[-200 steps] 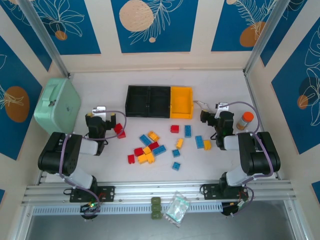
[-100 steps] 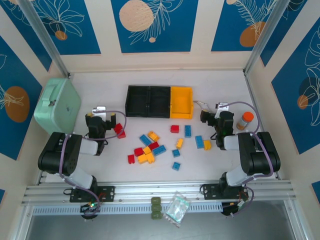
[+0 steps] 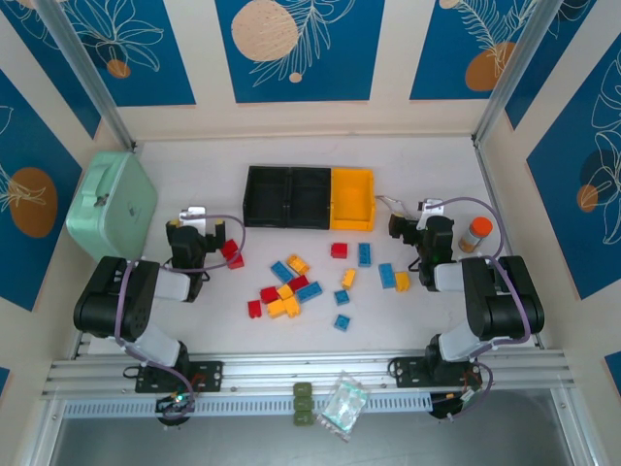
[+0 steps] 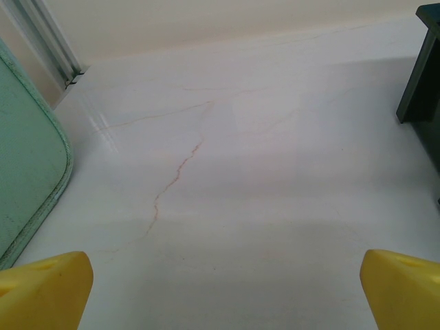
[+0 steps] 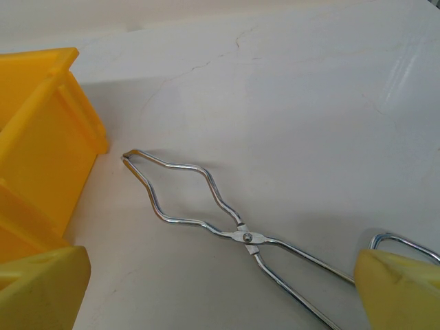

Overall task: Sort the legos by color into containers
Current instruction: Pick up the lego from the center of the table.

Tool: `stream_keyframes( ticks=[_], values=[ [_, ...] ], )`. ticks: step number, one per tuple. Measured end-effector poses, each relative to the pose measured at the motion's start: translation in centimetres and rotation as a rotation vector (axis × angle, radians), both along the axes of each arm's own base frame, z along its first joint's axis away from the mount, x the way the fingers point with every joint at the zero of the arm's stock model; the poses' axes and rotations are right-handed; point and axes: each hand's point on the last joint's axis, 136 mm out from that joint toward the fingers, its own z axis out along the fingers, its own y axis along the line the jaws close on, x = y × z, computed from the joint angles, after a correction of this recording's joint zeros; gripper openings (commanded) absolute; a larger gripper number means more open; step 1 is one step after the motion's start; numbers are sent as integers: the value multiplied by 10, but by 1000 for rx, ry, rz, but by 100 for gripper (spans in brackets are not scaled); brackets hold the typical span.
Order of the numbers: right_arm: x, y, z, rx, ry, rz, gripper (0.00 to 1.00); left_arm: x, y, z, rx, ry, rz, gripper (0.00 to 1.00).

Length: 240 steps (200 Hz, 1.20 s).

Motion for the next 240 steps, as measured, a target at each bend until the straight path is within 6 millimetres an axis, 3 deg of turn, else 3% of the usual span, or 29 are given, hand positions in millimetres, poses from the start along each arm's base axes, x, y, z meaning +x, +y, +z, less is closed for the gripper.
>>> stream_keyframes(
  ticks=[162,183,197,213,240],
  values=[
    [-2,3,0,-12,22,14,99,-1,0,1,0,2,0,99],
    [3,9,18,-21,30,35,99,-3,0,13,1,-1,0,99],
    [12,11,44,-18,-2,44,99,-2,0,27,0,-4,1,99],
    [14,15,71,0,-41,61,99,5,0,51,-6,-15,3,99],
    [4,23,100,116,-43,76,99,14,-3,90,-90,-17,21,100]
  ],
)
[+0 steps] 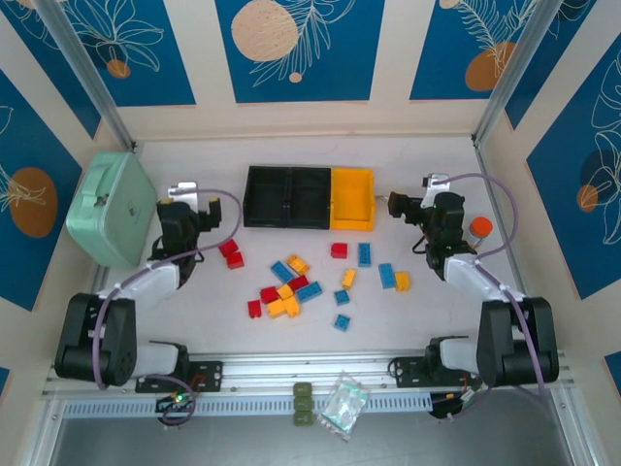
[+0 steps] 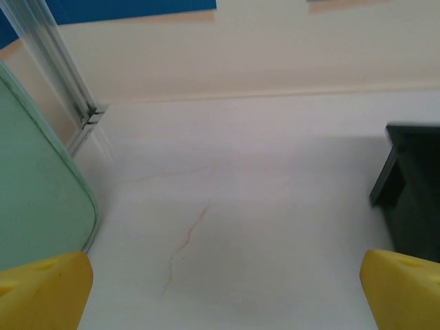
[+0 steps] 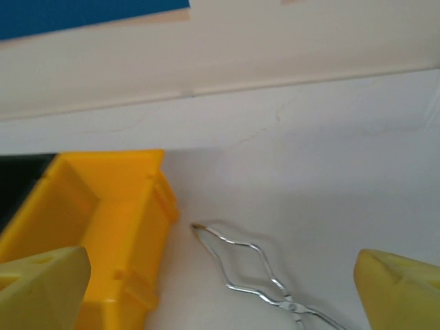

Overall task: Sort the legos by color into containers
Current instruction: Pick up the lego from the center of the table.

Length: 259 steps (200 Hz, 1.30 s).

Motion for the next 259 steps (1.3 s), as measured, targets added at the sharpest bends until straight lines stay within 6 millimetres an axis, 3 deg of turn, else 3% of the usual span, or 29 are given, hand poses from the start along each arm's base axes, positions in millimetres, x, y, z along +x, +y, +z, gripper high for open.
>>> stream_keyframes(
  ticks=[29,41,54,67,93,113,138,182,225,259],
  values=[
    [-10,-9,27,286,73,-53,100,-3,-13,17,-176,37,-19,99],
    [-14,-13,30,391,109,-45,91,-9,-23,14,-246,72,-61,100],
    [-19,-13,25,457,191,-38,85,-16,-36,5,-313,134,-109,93],
    [-25,2,20,476,290,-6,81,-24,-48,-3,-368,208,-159,87],
    [-42,52,15,431,469,107,70,-45,-74,-11,-458,324,-253,77],
    [-58,80,-6,364,618,155,69,-66,-94,-12,-505,391,-320,73],
    [-82,103,-50,245,823,167,65,-94,-124,-15,-527,448,-417,73],
    [-108,114,-113,96,1066,144,63,-133,-156,-47,-524,582,-491,73],
    [-99,118,-138,29,1129,127,56,-140,-165,-61,-517,635,-493,73],
    [-92,120,-148,4,1142,122,43,-141,-167,-64,-516,643,-487,72]
  ],
)
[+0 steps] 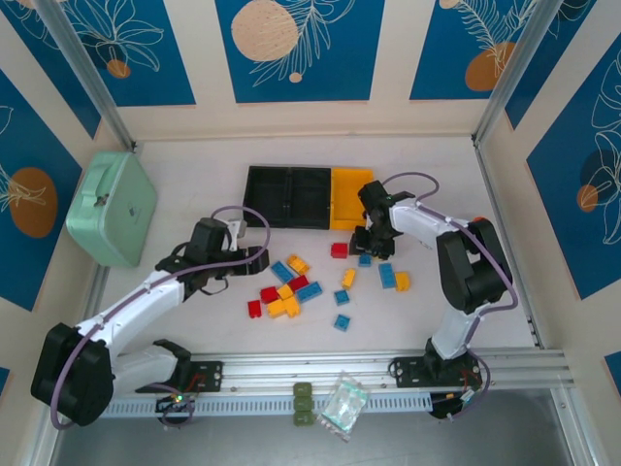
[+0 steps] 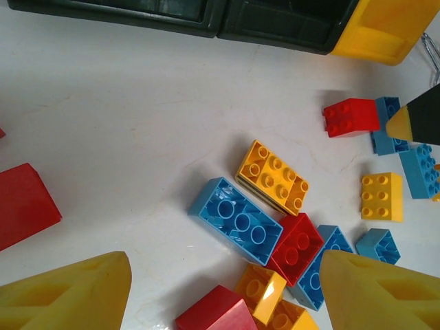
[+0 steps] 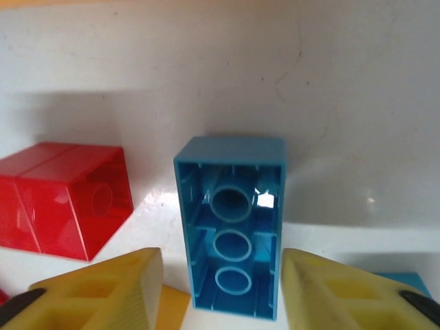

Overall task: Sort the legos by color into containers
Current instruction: Pick up the lego from the center of the table, then place the lego in the container.

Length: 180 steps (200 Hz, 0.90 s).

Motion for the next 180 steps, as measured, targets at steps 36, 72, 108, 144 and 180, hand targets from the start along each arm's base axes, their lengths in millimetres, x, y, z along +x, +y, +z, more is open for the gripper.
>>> stream_keyframes(
  ticks=[36,72,108,144,180],
  values=[
    [6,1,-8,-19,9,8,38,0,-3,-1,-1,1,-2,72],
    [10,1,-6,-38,-8,16,26,1,-6,-6,6,11,-10,72],
    [4,0,3,-51,-12,26,24,1,-11,-7,-4,13,-10,73],
    [11,5,60,-6,-120,28,24,8,-15,0,-20,-7,-9,73],
    [55,23,121,51,-271,44,24,19,-22,11,-40,-23,-4,72]
  ],
)
